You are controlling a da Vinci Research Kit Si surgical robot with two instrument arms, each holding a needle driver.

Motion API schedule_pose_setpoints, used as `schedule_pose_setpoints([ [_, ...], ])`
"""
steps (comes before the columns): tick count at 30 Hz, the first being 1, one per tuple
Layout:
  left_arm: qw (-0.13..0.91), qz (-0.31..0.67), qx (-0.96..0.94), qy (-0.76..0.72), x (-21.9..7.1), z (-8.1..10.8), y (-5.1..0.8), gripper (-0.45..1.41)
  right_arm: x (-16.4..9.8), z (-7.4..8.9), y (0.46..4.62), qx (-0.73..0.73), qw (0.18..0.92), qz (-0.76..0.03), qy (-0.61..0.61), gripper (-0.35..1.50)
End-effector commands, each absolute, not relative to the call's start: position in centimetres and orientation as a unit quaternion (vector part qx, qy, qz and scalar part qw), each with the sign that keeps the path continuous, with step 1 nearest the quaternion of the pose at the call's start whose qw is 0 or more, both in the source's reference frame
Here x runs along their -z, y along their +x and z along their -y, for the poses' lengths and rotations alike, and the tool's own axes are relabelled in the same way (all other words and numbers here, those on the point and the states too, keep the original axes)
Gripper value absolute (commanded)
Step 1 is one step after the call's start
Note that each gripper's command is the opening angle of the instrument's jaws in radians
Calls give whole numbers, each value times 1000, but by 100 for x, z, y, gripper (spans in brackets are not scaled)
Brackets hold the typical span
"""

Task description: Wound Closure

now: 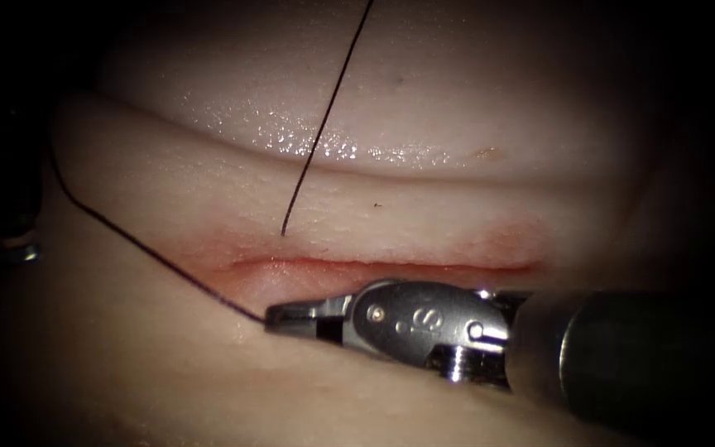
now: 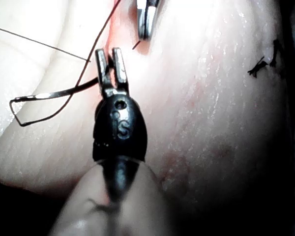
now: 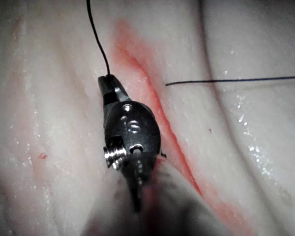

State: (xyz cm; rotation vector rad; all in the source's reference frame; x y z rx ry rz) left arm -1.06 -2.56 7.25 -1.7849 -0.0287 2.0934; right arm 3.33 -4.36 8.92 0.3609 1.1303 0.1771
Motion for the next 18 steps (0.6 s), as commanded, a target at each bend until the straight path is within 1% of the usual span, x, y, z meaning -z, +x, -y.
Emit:
schedule_pose_setpoints([
  [1,194,10,-746,-637,-733,262,-111,-45,-877,457,340,-75,824,-534,175,-35],
  [13,185,4,-749,-636,-755,260,-110,-45,-770,534,351,-16,828,-529,186,-35],
  [18,184,5,-749,-636,-762,260,-110,-45,-736,559,363,5,824,-532,196,-35],
])
